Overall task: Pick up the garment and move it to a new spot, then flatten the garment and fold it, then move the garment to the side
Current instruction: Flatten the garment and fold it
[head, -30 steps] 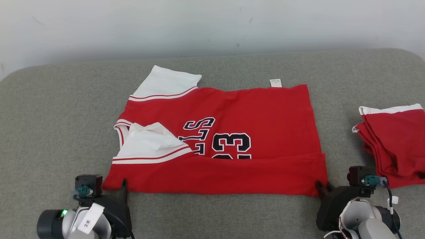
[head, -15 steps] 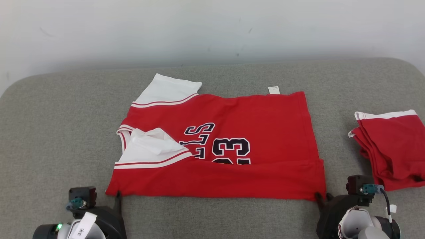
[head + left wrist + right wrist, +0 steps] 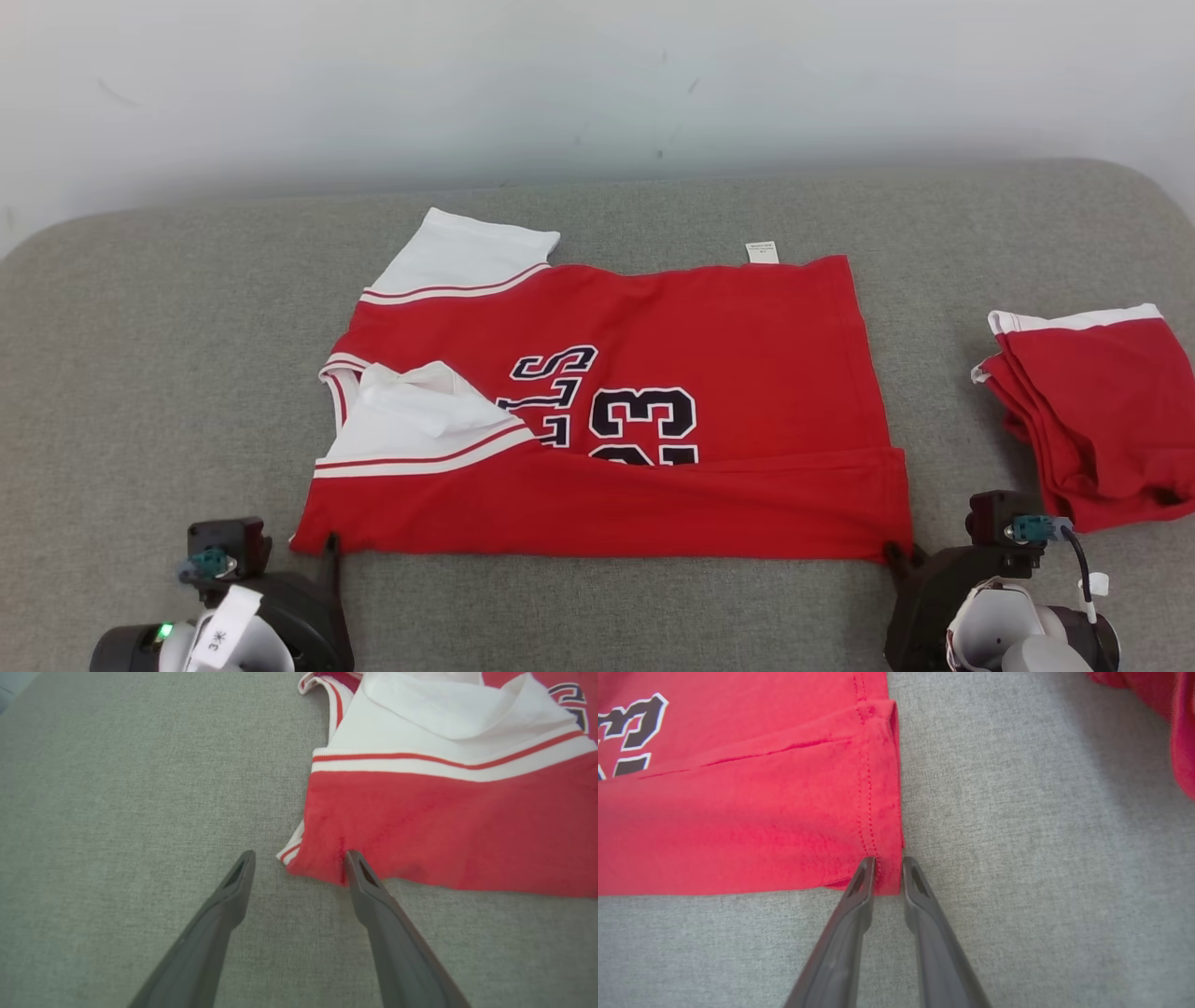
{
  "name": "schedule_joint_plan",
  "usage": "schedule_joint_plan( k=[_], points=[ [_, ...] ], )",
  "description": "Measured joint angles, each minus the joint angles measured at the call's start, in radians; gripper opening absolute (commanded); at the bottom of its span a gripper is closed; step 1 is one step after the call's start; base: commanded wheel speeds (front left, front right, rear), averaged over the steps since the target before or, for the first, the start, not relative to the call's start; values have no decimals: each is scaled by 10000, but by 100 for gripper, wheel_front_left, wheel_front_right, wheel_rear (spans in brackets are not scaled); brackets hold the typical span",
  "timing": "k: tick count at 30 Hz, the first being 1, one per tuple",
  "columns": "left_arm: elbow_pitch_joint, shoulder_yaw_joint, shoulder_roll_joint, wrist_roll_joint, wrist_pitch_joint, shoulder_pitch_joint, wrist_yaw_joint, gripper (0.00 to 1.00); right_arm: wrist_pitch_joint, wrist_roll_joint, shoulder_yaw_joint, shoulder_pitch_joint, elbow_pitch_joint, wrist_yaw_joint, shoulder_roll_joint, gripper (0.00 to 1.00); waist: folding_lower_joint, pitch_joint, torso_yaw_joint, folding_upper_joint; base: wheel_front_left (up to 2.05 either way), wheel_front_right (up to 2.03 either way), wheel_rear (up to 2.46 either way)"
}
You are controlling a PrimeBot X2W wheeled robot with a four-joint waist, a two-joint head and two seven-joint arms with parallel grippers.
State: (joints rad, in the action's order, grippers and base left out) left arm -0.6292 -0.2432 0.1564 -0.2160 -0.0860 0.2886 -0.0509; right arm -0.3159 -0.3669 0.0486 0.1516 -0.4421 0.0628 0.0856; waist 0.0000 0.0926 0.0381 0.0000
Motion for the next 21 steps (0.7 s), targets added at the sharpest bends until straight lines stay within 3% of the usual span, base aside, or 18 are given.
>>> schedule_joint_plan(
  k=[3, 5, 7, 8, 21],
  points=[
    [-2, 58, 10, -54, 0, 117, 90, 95, -19, 0, 59, 20, 56, -4, 0, 23, -1, 63, -39, 0, 0, 0, 0],
    [-15, 61, 2, -81, 0, 152, 107, 57, -25, 0, 77, 48, 109, -10, 0, 16, 0, 132, -67, 0, 0, 0, 0],
    [-65, 73, -2, -121, -19, 286, 161, 18, -102, 0, 79, 126, 132, -12, -2, 0, 0, 199, -94, 0, 0, 0, 0],
    [-71, 75, -6, -123, -17, 338, 161, 0, -109, 0, 79, 177, 134, -12, 0, 0, 0, 233, -104, 0, 0, 0, 0],
    [-255, 15, -130, -188, -54, 424, 339, 0, -111, -25, -13, 223, 121, -15, 84, 0, 0, 273, 28, 0, 0, 0, 0]
  ],
)
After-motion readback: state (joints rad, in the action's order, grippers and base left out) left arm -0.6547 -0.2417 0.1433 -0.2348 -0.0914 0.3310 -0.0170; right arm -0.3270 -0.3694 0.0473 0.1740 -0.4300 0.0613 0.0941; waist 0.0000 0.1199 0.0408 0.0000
